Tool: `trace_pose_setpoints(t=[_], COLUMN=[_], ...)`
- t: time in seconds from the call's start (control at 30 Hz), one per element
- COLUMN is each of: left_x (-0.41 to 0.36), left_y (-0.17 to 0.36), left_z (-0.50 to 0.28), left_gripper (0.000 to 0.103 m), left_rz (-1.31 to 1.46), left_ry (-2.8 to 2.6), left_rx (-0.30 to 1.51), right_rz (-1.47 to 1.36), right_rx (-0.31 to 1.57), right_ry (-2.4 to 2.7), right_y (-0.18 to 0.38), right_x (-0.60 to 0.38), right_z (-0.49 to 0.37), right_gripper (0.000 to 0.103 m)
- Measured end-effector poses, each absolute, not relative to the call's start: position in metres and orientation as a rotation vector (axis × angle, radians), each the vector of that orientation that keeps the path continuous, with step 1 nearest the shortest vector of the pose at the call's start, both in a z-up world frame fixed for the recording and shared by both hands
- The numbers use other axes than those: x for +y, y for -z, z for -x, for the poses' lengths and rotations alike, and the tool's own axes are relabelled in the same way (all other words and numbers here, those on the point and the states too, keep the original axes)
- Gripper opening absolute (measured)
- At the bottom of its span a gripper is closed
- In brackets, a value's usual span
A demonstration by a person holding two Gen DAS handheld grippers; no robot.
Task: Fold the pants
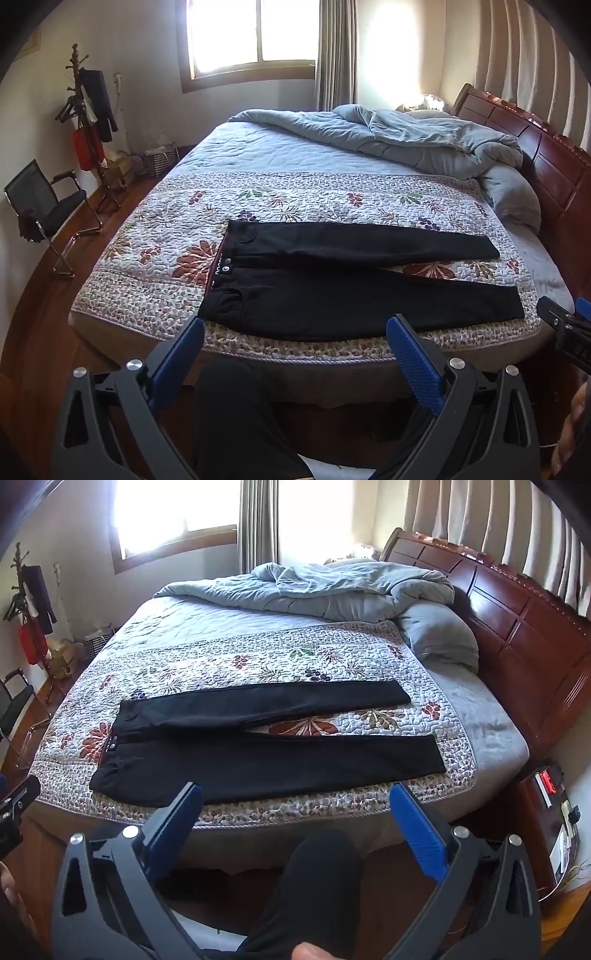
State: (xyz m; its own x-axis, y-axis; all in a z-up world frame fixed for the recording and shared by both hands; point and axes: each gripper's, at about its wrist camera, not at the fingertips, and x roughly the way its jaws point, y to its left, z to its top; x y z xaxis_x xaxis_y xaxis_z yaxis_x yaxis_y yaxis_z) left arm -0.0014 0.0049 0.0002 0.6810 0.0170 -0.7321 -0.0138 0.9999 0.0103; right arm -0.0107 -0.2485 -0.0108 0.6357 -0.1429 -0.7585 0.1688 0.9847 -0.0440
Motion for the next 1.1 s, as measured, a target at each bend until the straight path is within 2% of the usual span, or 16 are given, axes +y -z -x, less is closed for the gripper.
trace_pose_setpoints(t=[1.1], left_x=[0.0015], left_y=[0.0007], left_z=[-0.0038], left_gripper=[0.099], left_rz=[-0.005], left_ry=[-0.021], left_rx=[0.827], right_rz=[-0.038], right_rx=[0.883], right_ry=[0.18], right_y=[0.0147], right_x=[-0.2533], right_z=[0.0049], right_gripper=[0.101])
